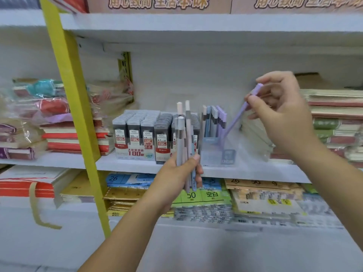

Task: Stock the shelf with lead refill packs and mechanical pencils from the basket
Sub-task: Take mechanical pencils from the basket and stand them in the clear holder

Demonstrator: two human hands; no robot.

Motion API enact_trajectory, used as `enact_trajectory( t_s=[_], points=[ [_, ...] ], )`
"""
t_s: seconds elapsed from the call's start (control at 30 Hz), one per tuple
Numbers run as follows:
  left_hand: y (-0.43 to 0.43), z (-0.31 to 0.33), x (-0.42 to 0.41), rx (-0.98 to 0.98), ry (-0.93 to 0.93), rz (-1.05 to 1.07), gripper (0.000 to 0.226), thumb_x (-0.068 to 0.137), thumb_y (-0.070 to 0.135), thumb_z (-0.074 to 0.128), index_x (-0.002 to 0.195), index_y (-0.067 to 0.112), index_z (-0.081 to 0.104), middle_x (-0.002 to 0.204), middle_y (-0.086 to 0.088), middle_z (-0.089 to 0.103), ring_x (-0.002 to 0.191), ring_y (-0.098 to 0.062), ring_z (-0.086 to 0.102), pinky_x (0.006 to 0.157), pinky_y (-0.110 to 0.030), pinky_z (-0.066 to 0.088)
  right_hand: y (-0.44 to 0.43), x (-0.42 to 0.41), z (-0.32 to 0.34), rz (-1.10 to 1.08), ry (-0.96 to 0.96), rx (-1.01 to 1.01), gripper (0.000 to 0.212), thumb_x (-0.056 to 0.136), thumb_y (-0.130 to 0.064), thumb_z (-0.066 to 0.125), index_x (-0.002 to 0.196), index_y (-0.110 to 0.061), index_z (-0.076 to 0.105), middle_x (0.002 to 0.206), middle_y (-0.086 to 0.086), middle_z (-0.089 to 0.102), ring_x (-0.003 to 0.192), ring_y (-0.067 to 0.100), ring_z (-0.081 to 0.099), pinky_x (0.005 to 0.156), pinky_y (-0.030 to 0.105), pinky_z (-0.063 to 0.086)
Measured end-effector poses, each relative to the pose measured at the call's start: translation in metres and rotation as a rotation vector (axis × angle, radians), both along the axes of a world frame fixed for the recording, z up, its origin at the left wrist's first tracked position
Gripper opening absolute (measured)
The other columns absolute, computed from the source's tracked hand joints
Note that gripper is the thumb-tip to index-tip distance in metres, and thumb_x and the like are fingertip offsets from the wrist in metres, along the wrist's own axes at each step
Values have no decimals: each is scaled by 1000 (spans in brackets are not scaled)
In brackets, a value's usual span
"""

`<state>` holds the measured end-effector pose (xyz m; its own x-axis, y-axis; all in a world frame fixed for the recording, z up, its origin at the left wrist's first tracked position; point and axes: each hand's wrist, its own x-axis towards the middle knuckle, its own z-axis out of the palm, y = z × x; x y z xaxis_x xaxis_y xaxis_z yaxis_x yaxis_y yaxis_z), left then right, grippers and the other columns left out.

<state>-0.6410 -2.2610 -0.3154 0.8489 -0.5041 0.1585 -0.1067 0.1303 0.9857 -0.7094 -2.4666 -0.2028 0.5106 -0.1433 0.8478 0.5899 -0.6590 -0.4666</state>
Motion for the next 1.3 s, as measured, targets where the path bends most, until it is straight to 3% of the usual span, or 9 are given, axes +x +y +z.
enact_trajectory(
  t_s=[0.23, 0.37, 0.5, 0.6, 0.67, 0.8, 0.9, 1.07, 1.3],
  points=[
    [-12, -3, 12, -19, 9, 23, 26, 100, 40, 57, 99, 14, 59, 70, 3, 65, 62, -16, 62, 81, -49, 57, -18, 31, -12, -66, 209, -151, 32, 92, -11, 62, 99, -39, 48, 92, -1, 62, 83, 20, 67, 76, 47, 56],
    [-19, -10, 15, -28, 35, 25, 22, 98, 40, 60, 96, 18, 61, 73, 0, 65, 61, -16, 59, 77, -48, 51, -21, 40, -24, -25, 263, -125, 37, 90, -11, 66, 95, -45, 50, 84, -8, 63, 75, 13, 69, 70, 36, 60],
    [-22, -10, 17, -28, 38, 1, 36, 89, 47, 64, 105, 15, 63, 74, 1, 65, 62, -15, 59, 73, -44, 51, -25, 45, -24, -14, 286, -112, 43, 88, -14, 69, 91, -52, 49, 82, -12, 65, 71, 9, 69, 65, 28, 59],
    [-24, -10, 17, -89, 88, -41, 49, 76, 49, 68, 112, 15, 65, 78, 2, 69, 63, -13, 58, 71, -38, 52, -25, 50, -27, -87, 322, -161, 35, 86, -19, 72, 90, -46, 50, 77, -8, 67, 69, 4, 67, 65, 25, 55],
    [-23, -10, 17, -115, 107, -66, 46, 78, 45, 68, 115, 19, 67, 83, 0, 71, 65, -13, 57, 73, -36, 52, -23, 53, -33, -154, 340, -226, 30, 85, -21, 73, 92, -41, 52, 76, -8, 64, 71, 0, 61, 64, 13, 47],
    [-20, -9, 17, -152, 107, -122, 46, 81, 39, 68, 122, 18, 65, 89, -4, 72, 65, -14, 55, 69, -31, 53, -14, 53, -37, -294, 255, -278, 19, 88, -21, 68, 101, -30, 57, 87, -7, 55, 73, 7, 52, 62, 12, 37],
    [-18, -7, 16, -154, 86, -167, 39, 87, 36, 71, 121, 17, 66, 90, -5, 73, 63, -14, 55, 64, -28, 52, 2, 45, -37, -240, 143, -161, 14, 92, -23, 63, 106, -24, 61, 87, -5, 58, 74, 6, 53, 64, 10, 41],
    [-17, -5, 14, -155, 64, -227, 20, 94, 26, 65, 113, 20, 72, 89, -7, 73, 61, -13, 54, 60, -26, 52, 28, 42, -28, 103, 415, 138, 32, 91, -32, 63, 122, -34, 56, 87, -1, 73, 77, 6, 65, 70, 24, 51],
    [-18, -3, 14, -136, 73, -258, 31, 82, 31, 71, 110, 19, 73, 78, -1, 66, 59, -12, 51, 59, -25, 48, 22, 43, -23, 199, 476, 337, 26, 86, -16, 70, 108, -26, 59, 84, 2, 76, 75, 14, 68, 63, 22, 52]
  ],
)
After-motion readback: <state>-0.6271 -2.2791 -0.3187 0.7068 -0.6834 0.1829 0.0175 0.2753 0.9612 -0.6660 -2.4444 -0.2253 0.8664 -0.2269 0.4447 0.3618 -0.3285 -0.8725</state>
